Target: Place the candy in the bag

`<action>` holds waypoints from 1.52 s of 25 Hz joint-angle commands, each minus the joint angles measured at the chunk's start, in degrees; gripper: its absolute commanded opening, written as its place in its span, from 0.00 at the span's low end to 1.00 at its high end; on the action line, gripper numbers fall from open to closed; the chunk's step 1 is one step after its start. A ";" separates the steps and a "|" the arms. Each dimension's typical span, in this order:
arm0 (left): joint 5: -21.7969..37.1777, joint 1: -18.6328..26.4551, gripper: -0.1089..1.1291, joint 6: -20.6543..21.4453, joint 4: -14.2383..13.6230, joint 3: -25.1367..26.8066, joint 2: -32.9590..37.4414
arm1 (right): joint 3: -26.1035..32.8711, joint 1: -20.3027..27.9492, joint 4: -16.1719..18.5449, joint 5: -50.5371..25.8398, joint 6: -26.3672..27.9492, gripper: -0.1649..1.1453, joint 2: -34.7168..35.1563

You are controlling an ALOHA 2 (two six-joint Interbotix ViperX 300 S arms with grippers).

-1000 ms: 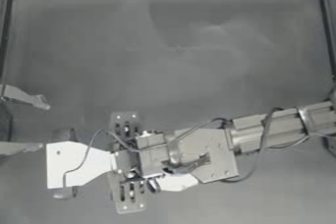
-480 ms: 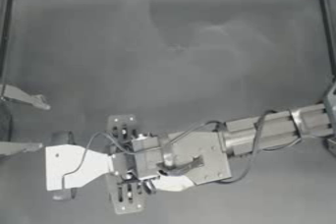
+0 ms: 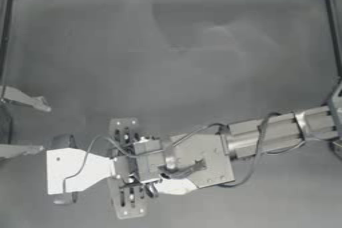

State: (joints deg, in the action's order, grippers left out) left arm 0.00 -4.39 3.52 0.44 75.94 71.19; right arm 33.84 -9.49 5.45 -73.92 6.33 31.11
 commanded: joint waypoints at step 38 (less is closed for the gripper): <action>-0.26 -0.09 0.90 -0.09 0.44 -0.70 -0.26 | 0.97 0.00 0.53 0.18 -0.44 0.66 0.35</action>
State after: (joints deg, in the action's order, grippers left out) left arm 0.00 -4.39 3.52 0.79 75.94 71.10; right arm 33.66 -9.40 5.89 -73.83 5.98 32.70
